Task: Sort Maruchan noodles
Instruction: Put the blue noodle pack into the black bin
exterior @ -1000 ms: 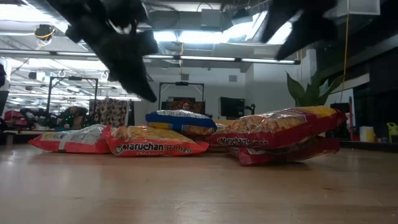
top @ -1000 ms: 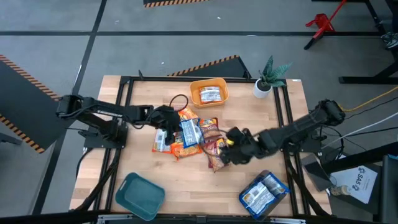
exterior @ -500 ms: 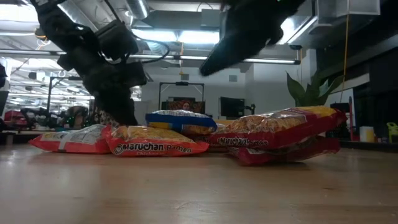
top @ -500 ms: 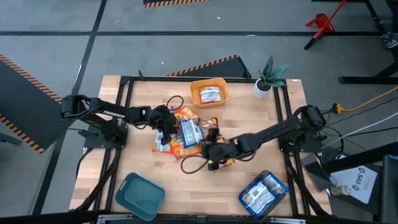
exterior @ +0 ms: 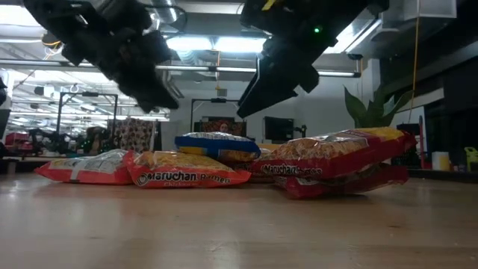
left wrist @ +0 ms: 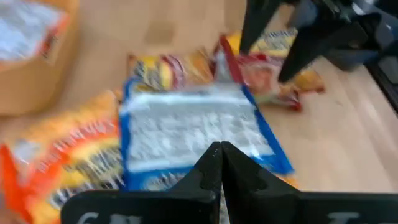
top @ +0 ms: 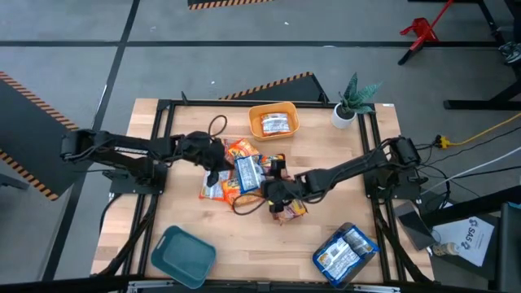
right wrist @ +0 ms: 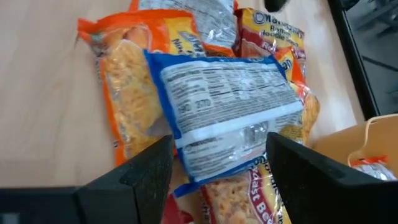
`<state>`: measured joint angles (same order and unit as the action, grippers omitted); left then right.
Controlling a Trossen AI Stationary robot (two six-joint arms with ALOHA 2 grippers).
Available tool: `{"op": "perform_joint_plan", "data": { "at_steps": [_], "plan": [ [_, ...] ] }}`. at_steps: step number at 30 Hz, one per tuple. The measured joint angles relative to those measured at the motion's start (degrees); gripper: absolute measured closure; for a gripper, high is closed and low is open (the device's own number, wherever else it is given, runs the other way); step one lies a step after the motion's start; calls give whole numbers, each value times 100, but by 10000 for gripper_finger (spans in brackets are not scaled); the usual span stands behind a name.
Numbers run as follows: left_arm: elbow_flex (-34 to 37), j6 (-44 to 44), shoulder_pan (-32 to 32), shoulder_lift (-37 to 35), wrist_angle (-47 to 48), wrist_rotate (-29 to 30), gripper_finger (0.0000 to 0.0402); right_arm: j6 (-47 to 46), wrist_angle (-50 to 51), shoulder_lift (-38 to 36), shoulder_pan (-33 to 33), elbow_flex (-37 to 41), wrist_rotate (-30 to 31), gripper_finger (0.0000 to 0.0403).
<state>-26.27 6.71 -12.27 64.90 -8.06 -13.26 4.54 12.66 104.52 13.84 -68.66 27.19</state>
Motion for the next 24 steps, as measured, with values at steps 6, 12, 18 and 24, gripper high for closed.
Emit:
{"op": "perform_joint_plan", "data": {
  "at_steps": [6,12,18,24],
  "plan": [
    [99,-299,-419,696,-812,-2,401,275,-7,32,-165,-3,-152,160],
    [99,-401,-559,1588,-1542,-367,401,1048,-361,222,-150,-5,-562,160],
    [97,-277,-521,2110,-1590,-595,401,1073,-379,403,-148,-3,-456,160],
    [97,-275,-492,2297,-1595,-598,401,1252,-363,419,-196,-3,-176,160]
  ]
}}
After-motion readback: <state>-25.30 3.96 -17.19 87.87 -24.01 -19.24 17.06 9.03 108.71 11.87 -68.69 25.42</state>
